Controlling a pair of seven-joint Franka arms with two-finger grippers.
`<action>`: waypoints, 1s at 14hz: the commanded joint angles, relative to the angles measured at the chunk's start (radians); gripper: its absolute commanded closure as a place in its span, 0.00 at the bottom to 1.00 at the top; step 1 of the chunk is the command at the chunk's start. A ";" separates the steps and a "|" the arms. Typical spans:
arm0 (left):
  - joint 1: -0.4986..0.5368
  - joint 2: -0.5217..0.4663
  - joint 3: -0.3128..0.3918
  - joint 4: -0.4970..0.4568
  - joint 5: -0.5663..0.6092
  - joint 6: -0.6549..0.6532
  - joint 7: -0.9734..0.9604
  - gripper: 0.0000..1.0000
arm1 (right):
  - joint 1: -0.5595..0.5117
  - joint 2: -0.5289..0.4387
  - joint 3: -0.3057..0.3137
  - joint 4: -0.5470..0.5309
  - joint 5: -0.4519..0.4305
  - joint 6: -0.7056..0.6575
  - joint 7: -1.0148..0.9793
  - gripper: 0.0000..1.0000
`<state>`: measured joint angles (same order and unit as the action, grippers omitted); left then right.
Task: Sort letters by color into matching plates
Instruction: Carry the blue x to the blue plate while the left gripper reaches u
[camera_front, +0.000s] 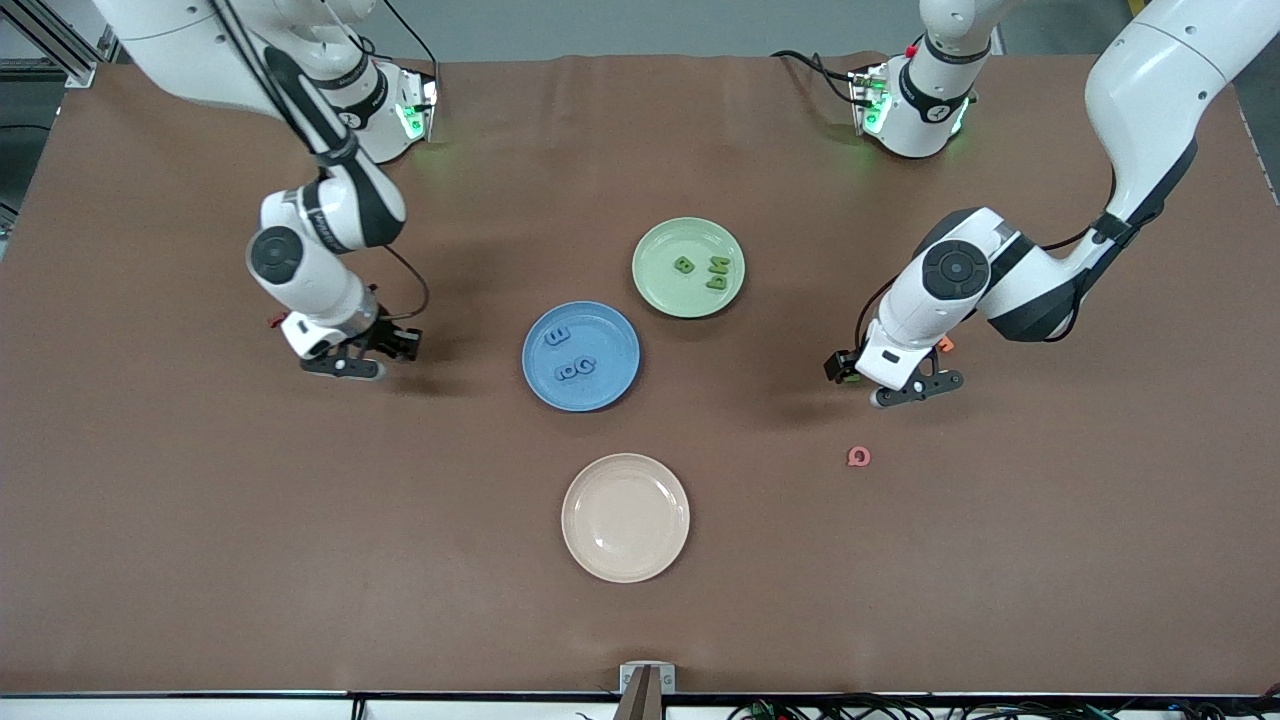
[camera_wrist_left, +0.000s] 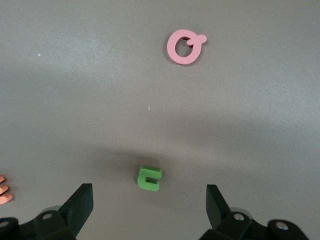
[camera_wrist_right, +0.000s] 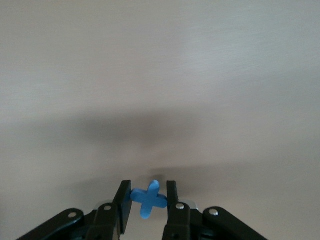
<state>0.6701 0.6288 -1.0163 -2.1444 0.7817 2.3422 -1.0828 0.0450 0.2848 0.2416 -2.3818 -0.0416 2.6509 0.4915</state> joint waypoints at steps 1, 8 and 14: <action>-0.009 0.040 0.025 0.008 0.053 0.016 -0.003 0.01 | 0.152 0.004 -0.007 0.139 -0.004 -0.156 0.259 1.00; -0.029 0.088 0.067 0.008 0.070 0.066 -0.005 0.01 | 0.409 0.223 -0.013 0.458 -0.009 -0.255 0.731 0.99; -0.107 0.088 0.154 0.008 0.071 0.120 -0.006 0.03 | 0.443 0.272 -0.019 0.518 -0.012 -0.288 0.786 0.00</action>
<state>0.5806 0.7130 -0.8785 -2.1441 0.8313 2.4457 -1.0829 0.4783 0.5537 0.2346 -1.8939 -0.0416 2.4009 1.2533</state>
